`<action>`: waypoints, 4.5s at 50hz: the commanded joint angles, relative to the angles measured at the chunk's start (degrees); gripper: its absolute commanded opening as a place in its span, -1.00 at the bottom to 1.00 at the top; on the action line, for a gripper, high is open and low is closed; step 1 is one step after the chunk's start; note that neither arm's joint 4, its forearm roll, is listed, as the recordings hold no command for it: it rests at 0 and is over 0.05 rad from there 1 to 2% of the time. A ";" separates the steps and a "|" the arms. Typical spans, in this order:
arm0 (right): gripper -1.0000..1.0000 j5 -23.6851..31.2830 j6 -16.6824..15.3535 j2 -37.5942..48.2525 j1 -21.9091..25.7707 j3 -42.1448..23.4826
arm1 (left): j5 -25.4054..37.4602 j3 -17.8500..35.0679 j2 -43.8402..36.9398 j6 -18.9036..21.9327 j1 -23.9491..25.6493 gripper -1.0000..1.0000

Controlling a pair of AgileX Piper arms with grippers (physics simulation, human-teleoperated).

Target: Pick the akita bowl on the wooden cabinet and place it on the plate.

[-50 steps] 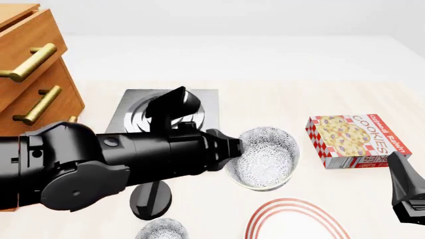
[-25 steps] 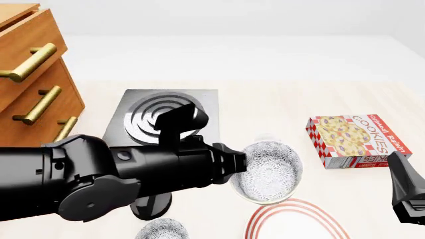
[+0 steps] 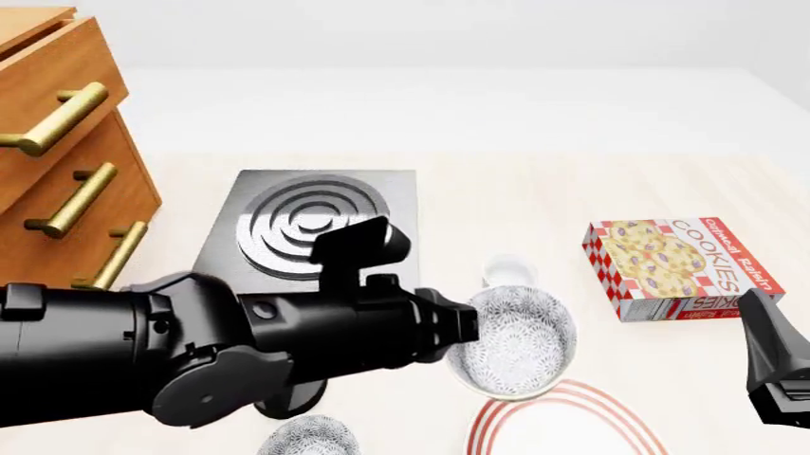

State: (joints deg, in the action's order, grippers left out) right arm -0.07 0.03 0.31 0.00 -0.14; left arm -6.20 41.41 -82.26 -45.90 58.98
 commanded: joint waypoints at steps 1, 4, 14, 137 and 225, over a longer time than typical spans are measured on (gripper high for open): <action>1.00 0.00 0.00 0.00 0.01 0.00 | -1.55 0.12 -1.92 0.01 -0.07 -1.00; 1.00 0.00 0.00 0.00 0.00 0.00 | -1.69 0.22 -2.27 0.11 -0.11 -1.00; 1.00 0.00 0.00 0.00 0.00 0.00 | -2.31 0.75 -3.80 -0.22 0.49 -1.00; 1.00 -0.47 0.00 0.42 0.07 0.04 | -9.94 3.10 -17.42 -2.70 3.16 -1.00; 1.00 -0.47 0.00 0.42 0.08 0.04 | -12.72 4.10 -22.60 -4.37 4.97 -1.00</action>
State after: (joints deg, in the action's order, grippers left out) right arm -0.54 0.02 0.72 0.08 -0.10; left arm -18.46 45.38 -104.79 -50.08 63.88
